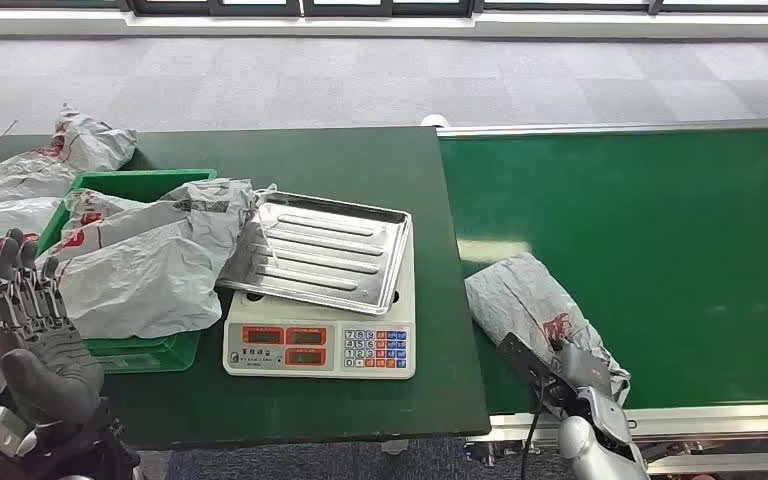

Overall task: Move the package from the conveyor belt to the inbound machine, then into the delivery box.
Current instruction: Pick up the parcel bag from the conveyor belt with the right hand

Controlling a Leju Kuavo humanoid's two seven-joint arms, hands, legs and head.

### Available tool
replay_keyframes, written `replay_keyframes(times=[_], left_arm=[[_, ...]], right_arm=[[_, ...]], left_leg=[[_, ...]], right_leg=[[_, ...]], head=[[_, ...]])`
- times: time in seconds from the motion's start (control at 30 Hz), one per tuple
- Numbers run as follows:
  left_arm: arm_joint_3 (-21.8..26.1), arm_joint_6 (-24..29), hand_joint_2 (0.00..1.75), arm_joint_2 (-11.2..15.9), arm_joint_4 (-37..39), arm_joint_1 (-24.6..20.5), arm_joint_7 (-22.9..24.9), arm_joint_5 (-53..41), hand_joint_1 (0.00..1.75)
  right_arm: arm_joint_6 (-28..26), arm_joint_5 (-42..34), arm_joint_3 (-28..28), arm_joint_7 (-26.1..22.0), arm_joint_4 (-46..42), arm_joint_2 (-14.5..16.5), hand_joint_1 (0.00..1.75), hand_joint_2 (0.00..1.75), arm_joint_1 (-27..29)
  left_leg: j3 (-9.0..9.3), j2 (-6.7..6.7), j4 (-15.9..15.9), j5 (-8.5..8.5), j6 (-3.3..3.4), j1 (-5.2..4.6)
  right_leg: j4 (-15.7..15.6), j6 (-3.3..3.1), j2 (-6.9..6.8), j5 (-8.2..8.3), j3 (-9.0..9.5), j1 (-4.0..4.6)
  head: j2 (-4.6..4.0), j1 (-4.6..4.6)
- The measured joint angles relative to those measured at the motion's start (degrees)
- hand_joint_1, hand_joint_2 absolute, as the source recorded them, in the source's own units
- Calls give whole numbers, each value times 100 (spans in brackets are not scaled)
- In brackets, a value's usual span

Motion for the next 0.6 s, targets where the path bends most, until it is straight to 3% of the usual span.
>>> replay_keyframes(times=[0.6], left_arm=[[1, -21, 0, -62, 57, 14, -19, 16, 0]], right_arm=[[30, 295, -4, 102, -669, 183, 175, 175, 349]], left_leg=[[10, -47, -2, -37, -17, 4]], right_leg=[[5, -16, -46, -54, 18, 6]], head=[[0, 0]])
